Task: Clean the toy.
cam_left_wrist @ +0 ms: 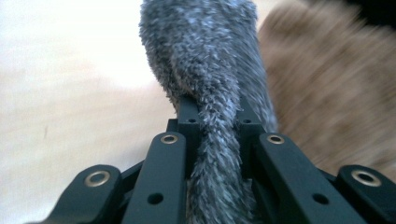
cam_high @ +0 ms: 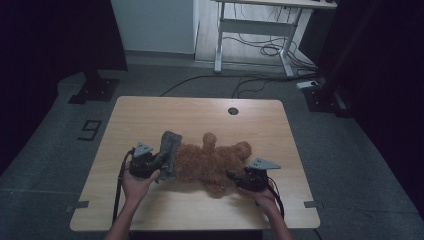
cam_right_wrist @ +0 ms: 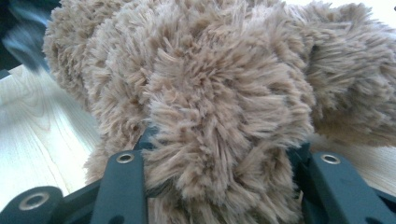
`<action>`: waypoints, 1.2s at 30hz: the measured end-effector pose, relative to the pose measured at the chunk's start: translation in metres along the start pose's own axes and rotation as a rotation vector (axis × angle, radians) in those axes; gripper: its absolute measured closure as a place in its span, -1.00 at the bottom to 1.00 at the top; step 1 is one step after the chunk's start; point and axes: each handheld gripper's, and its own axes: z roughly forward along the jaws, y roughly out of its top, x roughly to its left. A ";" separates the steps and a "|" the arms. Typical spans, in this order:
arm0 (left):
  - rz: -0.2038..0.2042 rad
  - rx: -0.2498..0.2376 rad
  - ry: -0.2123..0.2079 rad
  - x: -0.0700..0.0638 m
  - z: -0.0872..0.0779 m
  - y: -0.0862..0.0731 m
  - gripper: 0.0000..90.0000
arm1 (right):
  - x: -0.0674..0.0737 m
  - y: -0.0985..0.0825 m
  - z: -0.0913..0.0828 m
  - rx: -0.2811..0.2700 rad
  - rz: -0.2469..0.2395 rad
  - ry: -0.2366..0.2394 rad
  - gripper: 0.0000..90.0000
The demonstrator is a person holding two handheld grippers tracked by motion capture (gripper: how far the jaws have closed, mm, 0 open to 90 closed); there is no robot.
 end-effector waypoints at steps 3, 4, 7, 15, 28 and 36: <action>0.042 -0.032 -0.036 -0.022 -0.002 0.020 0.73 | 0.001 0.000 0.001 -0.001 -0.003 -0.010 0.13; 0.070 -0.039 -0.055 -0.035 0.001 0.029 0.73 | 0.001 0.000 0.001 -0.001 -0.004 -0.011 0.13; 0.127 -0.040 -0.109 -0.067 0.016 0.047 0.73 | 0.001 0.001 0.001 -0.001 -0.004 -0.013 0.13; 0.250 0.136 -0.151 -0.149 0.108 0.064 0.72 | 0.003 0.001 0.001 0.001 -0.009 -0.024 0.13; 0.198 0.115 -0.107 -0.100 0.079 0.034 0.73 | 0.002 0.001 0.002 0.003 -0.015 -0.025 0.13; 0.147 0.054 -0.052 -0.057 0.034 0.018 0.73 | 0.001 0.000 0.001 -0.002 -0.008 -0.020 0.13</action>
